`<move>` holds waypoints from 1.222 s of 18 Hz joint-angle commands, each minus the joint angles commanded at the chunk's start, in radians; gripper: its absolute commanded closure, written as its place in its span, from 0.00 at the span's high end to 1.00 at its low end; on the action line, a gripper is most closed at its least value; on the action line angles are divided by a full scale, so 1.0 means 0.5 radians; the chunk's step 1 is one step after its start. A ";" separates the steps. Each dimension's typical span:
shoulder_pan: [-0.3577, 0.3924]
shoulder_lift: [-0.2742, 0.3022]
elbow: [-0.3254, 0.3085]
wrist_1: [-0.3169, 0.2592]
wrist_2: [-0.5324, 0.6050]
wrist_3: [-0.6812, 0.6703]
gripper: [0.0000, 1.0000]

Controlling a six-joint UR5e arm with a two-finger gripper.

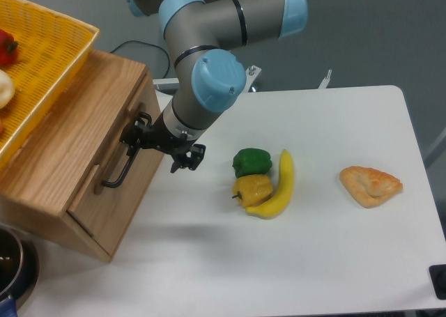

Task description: Slide open the top drawer

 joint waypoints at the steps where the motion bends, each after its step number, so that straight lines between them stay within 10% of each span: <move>1: 0.003 0.000 0.000 0.000 0.000 0.000 1.00; 22: 0.101 -0.046 0.049 0.037 0.000 0.006 1.00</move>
